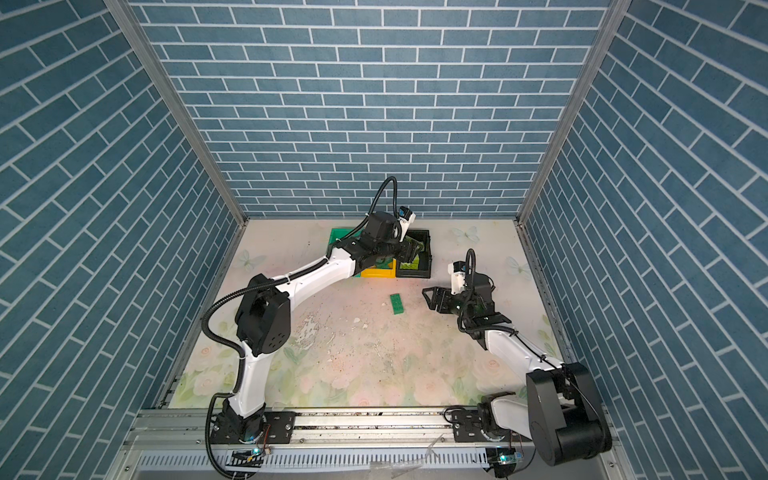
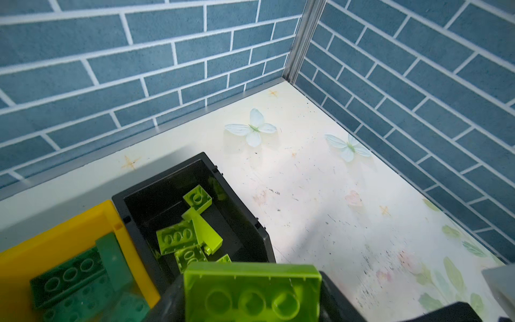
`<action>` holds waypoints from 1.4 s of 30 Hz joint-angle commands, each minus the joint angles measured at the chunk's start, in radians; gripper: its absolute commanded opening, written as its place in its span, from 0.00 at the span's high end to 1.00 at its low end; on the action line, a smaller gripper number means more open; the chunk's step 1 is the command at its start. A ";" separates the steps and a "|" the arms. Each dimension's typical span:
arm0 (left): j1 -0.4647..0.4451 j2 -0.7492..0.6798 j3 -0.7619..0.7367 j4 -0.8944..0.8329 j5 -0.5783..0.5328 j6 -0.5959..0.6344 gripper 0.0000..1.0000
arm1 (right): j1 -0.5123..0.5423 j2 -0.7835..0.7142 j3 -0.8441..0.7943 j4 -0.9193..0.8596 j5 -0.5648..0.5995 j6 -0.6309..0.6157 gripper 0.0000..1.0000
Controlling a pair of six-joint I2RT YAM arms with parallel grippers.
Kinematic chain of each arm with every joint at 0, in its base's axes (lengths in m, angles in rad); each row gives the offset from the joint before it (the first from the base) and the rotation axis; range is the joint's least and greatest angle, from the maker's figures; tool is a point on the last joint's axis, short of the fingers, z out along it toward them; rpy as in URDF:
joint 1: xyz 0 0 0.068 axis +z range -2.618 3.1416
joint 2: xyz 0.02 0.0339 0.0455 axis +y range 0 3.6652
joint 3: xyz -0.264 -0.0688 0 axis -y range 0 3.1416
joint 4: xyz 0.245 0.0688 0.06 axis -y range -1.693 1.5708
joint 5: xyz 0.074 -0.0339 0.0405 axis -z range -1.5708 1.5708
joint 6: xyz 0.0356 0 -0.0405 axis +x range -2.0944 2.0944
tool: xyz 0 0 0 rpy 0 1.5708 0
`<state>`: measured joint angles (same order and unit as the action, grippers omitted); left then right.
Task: Sort the legos into containers by color
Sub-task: 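Carry lime brick into black bin with left while right reaches dark green brick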
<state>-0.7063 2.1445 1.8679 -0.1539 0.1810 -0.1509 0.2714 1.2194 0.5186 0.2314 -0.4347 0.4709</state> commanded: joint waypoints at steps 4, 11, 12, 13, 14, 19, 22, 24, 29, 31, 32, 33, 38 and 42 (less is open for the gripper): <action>0.030 0.124 0.157 -0.055 0.043 0.070 0.38 | 0.025 -0.048 -0.032 -0.018 0.019 0.033 0.24; 0.051 0.250 0.297 -0.074 0.042 0.085 0.37 | 0.075 -0.053 -0.038 -0.028 0.048 0.043 0.24; 0.054 0.270 0.325 -0.087 0.037 0.085 0.37 | 0.076 -0.054 -0.038 -0.028 0.048 0.044 0.24; 0.055 0.287 0.345 -0.094 0.036 0.088 0.37 | 0.078 -0.053 -0.037 -0.029 0.048 0.046 0.24; 0.057 0.299 0.353 -0.091 0.032 0.088 0.37 | 0.079 -0.052 -0.038 -0.028 0.048 0.047 0.24; 0.073 0.361 0.404 -0.098 0.034 0.079 0.35 | 0.104 -0.031 -0.029 -0.034 0.055 0.043 0.24; 0.081 0.377 0.417 -0.089 0.026 0.076 0.33 | 0.130 -0.019 -0.022 -0.044 0.066 0.036 0.24; 0.087 0.388 0.436 -0.094 0.029 0.071 0.30 | 0.144 -0.012 -0.020 -0.046 0.075 0.034 0.24; 0.089 0.398 0.457 -0.097 0.025 0.070 0.22 | 0.161 0.002 -0.010 -0.055 0.083 0.032 0.25; 0.090 0.399 0.469 -0.108 0.023 0.069 0.17 | 0.168 0.006 0.002 -0.070 0.090 0.031 0.25; 0.090 0.397 0.473 -0.112 0.022 0.066 0.15 | 0.171 0.009 0.009 -0.079 0.092 0.029 0.25; 0.090 0.394 0.478 -0.118 0.020 0.064 0.13 | 0.179 0.012 0.018 -0.089 0.096 0.026 0.24; 0.090 0.351 0.468 -0.137 0.022 0.060 0.12 | 0.236 0.038 0.068 -0.145 0.154 -0.016 0.25; 0.090 0.272 0.403 -0.136 0.007 0.049 0.12 | 0.286 0.090 0.146 -0.234 0.231 -0.083 0.25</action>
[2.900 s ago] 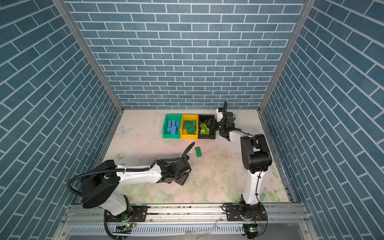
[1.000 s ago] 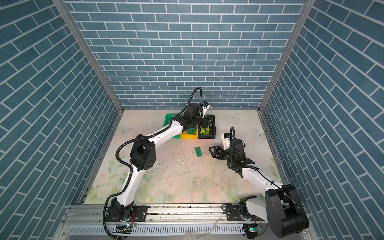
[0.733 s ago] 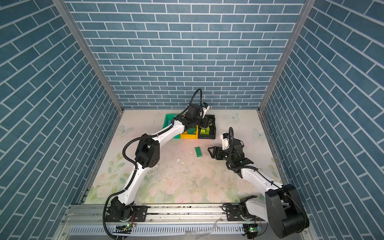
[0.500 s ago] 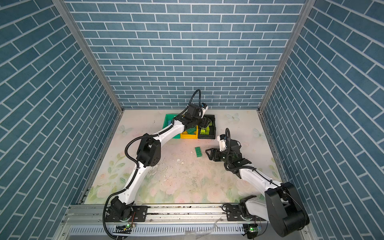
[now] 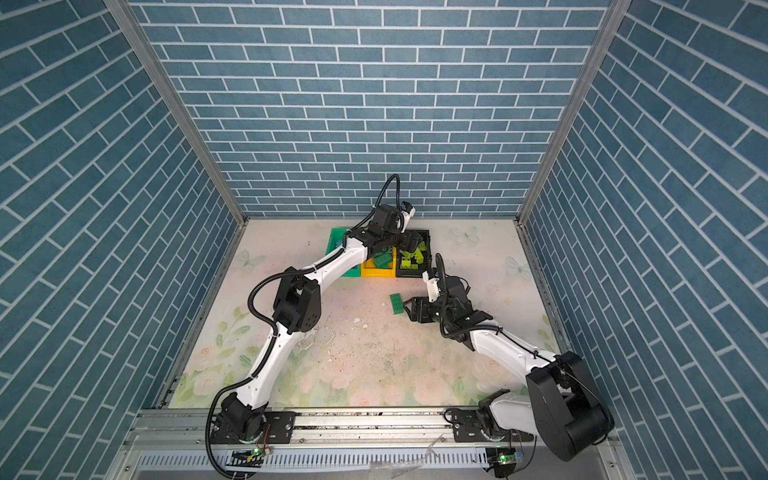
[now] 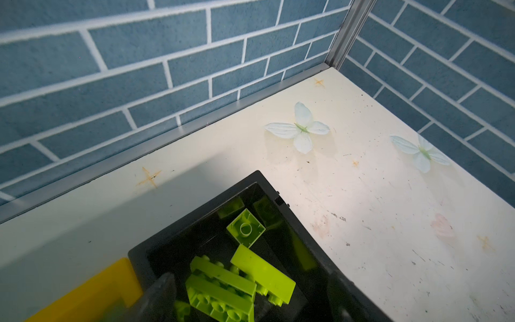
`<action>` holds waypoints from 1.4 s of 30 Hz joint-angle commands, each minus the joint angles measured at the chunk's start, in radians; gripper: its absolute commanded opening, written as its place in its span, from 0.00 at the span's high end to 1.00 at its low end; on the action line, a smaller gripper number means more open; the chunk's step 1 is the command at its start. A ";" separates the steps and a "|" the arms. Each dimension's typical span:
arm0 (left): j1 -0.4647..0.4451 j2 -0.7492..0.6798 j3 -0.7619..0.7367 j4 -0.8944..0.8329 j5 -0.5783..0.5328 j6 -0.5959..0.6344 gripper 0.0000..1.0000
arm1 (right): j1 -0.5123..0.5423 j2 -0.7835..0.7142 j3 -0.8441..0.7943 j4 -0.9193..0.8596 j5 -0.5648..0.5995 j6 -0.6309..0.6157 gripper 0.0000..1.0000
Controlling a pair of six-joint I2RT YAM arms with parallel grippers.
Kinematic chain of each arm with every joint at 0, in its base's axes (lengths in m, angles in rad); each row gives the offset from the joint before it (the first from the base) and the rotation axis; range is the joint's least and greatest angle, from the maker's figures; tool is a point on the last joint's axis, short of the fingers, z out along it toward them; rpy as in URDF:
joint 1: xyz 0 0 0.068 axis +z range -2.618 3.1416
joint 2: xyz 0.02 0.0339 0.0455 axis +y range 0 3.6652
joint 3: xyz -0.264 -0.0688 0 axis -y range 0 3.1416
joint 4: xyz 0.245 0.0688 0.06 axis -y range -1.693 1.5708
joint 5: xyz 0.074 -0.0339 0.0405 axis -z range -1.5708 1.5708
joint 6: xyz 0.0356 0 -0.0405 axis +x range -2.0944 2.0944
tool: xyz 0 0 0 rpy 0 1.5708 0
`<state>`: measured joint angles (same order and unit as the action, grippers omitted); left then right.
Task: Sort the legos into containers by color
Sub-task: 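Carry lime brick into black bin with left while right reaches dark green brick, then grasp dark green brick with right and lift toward yellow bin while left withdraws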
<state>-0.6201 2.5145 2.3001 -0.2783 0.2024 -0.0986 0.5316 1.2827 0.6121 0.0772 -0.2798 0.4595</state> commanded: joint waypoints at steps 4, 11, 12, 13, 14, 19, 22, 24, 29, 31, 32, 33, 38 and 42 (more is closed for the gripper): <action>0.004 -0.232 -0.199 0.039 -0.073 -0.029 0.12 | 0.067 0.093 0.141 -0.169 0.133 -0.139 0.26; 0.006 -0.512 -0.582 0.197 -0.146 -0.065 0.12 | 0.122 0.222 0.261 -0.256 0.218 -0.203 0.31; 0.008 -0.549 -0.632 0.216 -0.152 -0.074 0.12 | 0.124 0.237 0.273 -0.261 0.225 -0.200 0.32; 0.010 -0.582 -0.680 0.228 -0.158 -0.083 0.12 | 0.126 0.254 0.285 -0.266 0.227 -0.194 0.32; 0.012 -0.611 -0.721 0.237 -0.164 -0.094 0.12 | 0.128 0.270 0.298 -0.273 0.224 -0.190 0.33; 0.015 -0.778 -0.968 0.318 -0.205 -0.140 0.12 | 0.148 0.364 0.367 -0.310 0.220 -0.179 0.37; 0.020 -0.860 -1.072 0.324 -0.257 -0.143 0.12 | 0.156 0.416 0.407 -0.324 0.212 -0.160 0.38; 0.030 -0.898 -1.112 0.307 -0.265 -0.148 0.12 | 0.164 0.446 0.429 -0.330 0.212 -0.149 0.38; 0.039 -0.987 -1.219 0.279 -0.276 -0.156 0.12 | 0.177 0.506 0.480 -0.357 0.238 -0.136 0.40; 0.040 -1.024 -1.280 0.293 -0.282 -0.166 0.12 | 0.183 0.527 0.501 -0.373 0.253 -0.138 0.41; 0.042 -1.036 -1.303 0.294 -0.282 -0.171 0.12 | 0.185 0.538 0.512 -0.384 0.260 -0.137 0.42; 0.041 -1.047 -1.319 0.292 -0.284 -0.177 0.12 | 0.189 0.548 0.527 -0.399 0.269 -0.137 0.43; 0.041 -1.081 -1.377 0.284 -0.291 -0.194 0.12 | 0.211 0.590 0.566 -0.429 0.329 -0.142 0.47; 0.040 -1.095 -1.381 0.263 -0.294 -0.199 0.12 | 0.219 0.637 0.612 -0.479 0.375 -0.128 0.49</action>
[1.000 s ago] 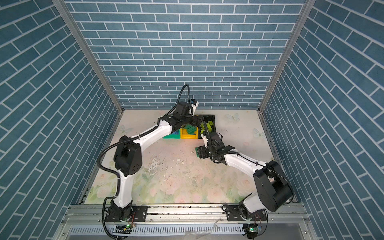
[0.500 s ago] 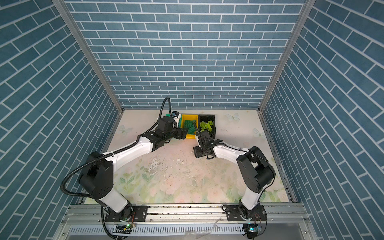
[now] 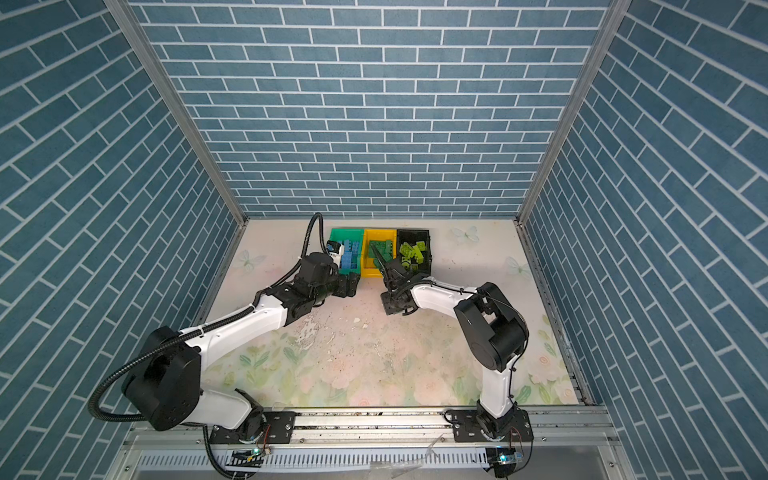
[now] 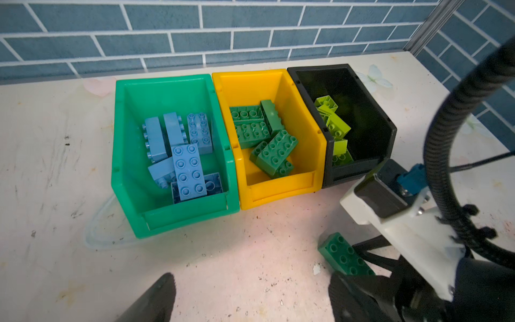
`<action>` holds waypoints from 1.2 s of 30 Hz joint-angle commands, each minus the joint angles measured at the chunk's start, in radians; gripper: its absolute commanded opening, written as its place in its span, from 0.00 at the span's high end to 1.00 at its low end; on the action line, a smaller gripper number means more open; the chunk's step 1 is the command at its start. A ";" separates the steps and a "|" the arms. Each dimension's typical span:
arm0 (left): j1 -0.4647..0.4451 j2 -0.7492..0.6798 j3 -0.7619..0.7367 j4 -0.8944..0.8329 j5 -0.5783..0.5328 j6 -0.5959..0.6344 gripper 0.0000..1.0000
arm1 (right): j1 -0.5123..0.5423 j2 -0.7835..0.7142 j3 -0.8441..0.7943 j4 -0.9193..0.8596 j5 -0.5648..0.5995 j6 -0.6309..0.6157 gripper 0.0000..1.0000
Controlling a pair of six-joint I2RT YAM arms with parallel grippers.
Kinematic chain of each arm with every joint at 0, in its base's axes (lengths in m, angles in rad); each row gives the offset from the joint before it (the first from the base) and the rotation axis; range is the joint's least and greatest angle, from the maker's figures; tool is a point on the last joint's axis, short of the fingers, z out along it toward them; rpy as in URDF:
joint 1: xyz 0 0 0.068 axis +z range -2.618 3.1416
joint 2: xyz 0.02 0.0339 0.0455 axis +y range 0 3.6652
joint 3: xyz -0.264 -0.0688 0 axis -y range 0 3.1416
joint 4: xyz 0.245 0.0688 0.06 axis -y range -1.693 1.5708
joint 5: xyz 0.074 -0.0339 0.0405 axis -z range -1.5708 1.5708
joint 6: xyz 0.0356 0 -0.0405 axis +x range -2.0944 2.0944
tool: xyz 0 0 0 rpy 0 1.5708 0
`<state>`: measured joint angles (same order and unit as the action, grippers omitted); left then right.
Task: Sort the legos into containers by color
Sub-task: 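Grasp dark green brick with right and lift toward yellow bin while left withdraws, then release dark green brick into yellow bin with right gripper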
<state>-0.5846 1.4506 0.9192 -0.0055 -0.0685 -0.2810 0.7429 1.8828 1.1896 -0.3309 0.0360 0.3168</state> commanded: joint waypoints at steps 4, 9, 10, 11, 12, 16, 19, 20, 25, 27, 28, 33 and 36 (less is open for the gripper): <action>0.005 -0.059 -0.014 -0.015 -0.043 -0.010 0.12 | 0.012 0.062 0.047 -0.071 0.073 0.012 0.54; 0.009 -0.084 -0.022 -0.022 -0.064 -0.030 0.12 | 0.012 0.049 0.067 -0.089 0.088 0.027 0.68; 0.007 -0.087 -0.026 -0.022 -0.059 -0.034 0.12 | 0.012 0.039 0.065 -0.080 0.089 0.025 0.72; 0.009 -0.090 -0.033 -0.015 -0.055 -0.038 0.12 | 0.012 0.029 0.065 -0.077 0.099 0.038 0.75; 0.010 -0.094 -0.046 -0.003 -0.053 -0.042 0.12 | 0.010 0.021 0.065 -0.068 0.102 0.043 0.80; 0.008 -0.090 -0.060 -0.008 -0.042 -0.065 0.12 | -0.014 -0.009 0.082 -0.037 0.030 0.067 0.92; 0.008 -0.097 -0.071 -0.017 -0.030 -0.076 0.12 | -0.055 -0.041 0.080 0.026 -0.091 0.094 0.95; 0.008 -0.103 -0.081 -0.010 -0.032 -0.078 0.12 | -0.070 -0.049 0.074 0.057 -0.132 0.105 0.96; 0.008 -0.122 -0.092 -0.025 -0.040 -0.089 0.12 | -0.176 -0.080 0.048 0.268 -0.381 0.208 0.96; 0.009 -0.130 -0.097 -0.028 -0.044 -0.091 0.12 | -0.210 -0.077 0.047 0.351 -0.462 0.246 0.96; 0.008 -0.134 -0.103 -0.026 -0.048 -0.090 0.12 | -0.225 -0.069 0.046 0.400 -0.506 0.261 0.96; 0.010 -0.137 -0.092 -0.052 -0.047 -0.089 0.12 | -0.287 0.013 0.103 0.578 -0.660 0.380 0.95; 0.010 -0.146 -0.095 -0.057 -0.051 -0.086 0.12 | -0.303 0.065 0.137 0.655 -0.681 0.425 0.94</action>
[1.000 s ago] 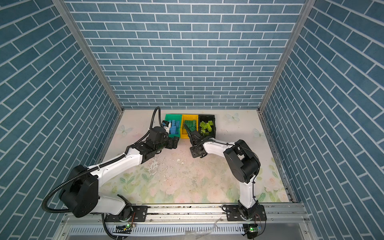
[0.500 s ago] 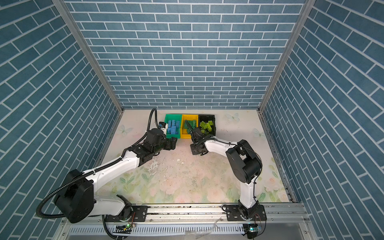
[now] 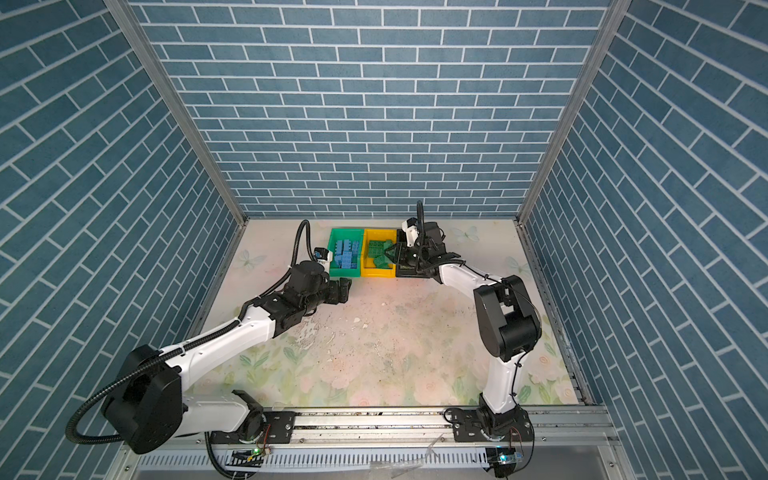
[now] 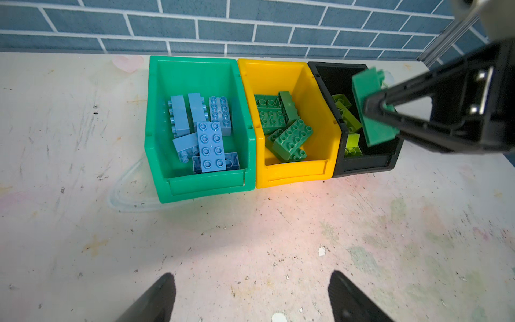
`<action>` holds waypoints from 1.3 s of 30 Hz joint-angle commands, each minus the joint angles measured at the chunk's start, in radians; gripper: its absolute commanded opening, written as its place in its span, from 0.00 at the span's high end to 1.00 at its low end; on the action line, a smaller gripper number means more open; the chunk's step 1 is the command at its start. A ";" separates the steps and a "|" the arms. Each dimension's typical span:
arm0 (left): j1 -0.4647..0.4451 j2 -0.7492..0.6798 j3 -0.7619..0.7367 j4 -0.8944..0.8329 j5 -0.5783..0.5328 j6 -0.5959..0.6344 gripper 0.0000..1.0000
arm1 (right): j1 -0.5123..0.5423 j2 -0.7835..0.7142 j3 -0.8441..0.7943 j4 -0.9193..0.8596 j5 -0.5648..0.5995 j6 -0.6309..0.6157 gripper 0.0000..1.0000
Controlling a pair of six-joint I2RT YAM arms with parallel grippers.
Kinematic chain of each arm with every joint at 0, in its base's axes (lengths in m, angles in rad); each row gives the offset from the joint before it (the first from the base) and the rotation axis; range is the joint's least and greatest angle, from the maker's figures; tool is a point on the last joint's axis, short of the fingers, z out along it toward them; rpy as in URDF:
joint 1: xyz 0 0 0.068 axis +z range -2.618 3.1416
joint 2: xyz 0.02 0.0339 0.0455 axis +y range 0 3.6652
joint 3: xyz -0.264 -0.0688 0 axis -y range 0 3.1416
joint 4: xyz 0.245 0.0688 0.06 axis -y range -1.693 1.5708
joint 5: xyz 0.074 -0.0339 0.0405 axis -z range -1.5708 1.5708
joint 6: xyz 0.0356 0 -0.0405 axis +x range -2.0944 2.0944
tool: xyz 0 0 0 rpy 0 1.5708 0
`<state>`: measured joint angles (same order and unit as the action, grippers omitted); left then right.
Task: Sort the legos into containers by color
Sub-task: 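Release dark green brick into yellow bin with right gripper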
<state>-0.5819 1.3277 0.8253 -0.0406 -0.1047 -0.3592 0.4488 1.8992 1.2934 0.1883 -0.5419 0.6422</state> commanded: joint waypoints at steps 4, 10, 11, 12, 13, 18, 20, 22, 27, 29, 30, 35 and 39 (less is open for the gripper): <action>0.006 -0.031 0.003 -0.045 -0.015 -0.018 0.12 | -0.014 0.130 0.123 0.145 -0.111 0.123 0.92; 0.006 -0.048 0.004 -0.067 -0.026 -0.017 0.12 | -0.012 0.240 0.239 0.149 -0.102 0.158 0.87; 0.008 -0.047 0.007 -0.075 -0.032 -0.015 0.12 | -0.009 0.255 0.257 0.142 -0.092 0.159 0.86; 0.007 -0.047 0.012 -0.084 -0.037 -0.014 0.12 | -0.007 0.269 0.276 0.129 -0.079 0.156 0.85; 0.005 -0.045 0.017 -0.093 -0.042 -0.012 0.12 | -0.004 0.283 0.295 0.111 -0.065 0.151 0.84; 0.009 -0.059 0.019 -0.116 -0.059 -0.007 0.12 | 0.007 0.343 0.379 0.027 -0.019 0.121 0.76; 0.008 -0.064 0.020 -0.122 -0.061 -0.007 0.12 | 0.011 0.364 0.411 -0.011 -0.009 0.108 0.73; 0.009 -0.065 0.020 -0.126 -0.062 -0.010 0.12 | 0.017 0.376 0.436 -0.052 0.010 0.094 0.68; 0.008 -0.078 0.021 -0.136 -0.061 -0.020 0.12 | 0.025 0.387 0.483 -0.107 0.033 0.078 0.55; 0.008 -0.086 0.014 -0.137 -0.068 -0.019 0.12 | 0.027 0.377 0.484 -0.109 0.037 0.075 0.51; 0.008 -0.091 0.012 -0.140 -0.071 -0.017 0.12 | 0.027 0.372 0.484 -0.111 0.040 0.073 0.49; 0.011 -0.105 0.010 -0.160 -0.087 -0.009 0.12 | 0.031 0.333 0.473 -0.115 0.046 0.057 0.46; 0.014 -0.107 0.011 -0.172 -0.127 0.003 0.12 | 0.041 0.265 0.422 -0.116 0.074 0.012 0.44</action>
<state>-0.5793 1.2362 0.8261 -0.1791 -0.1818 -0.3634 0.4805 2.2589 1.7416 0.0814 -0.5011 0.7132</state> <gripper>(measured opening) 0.879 0.556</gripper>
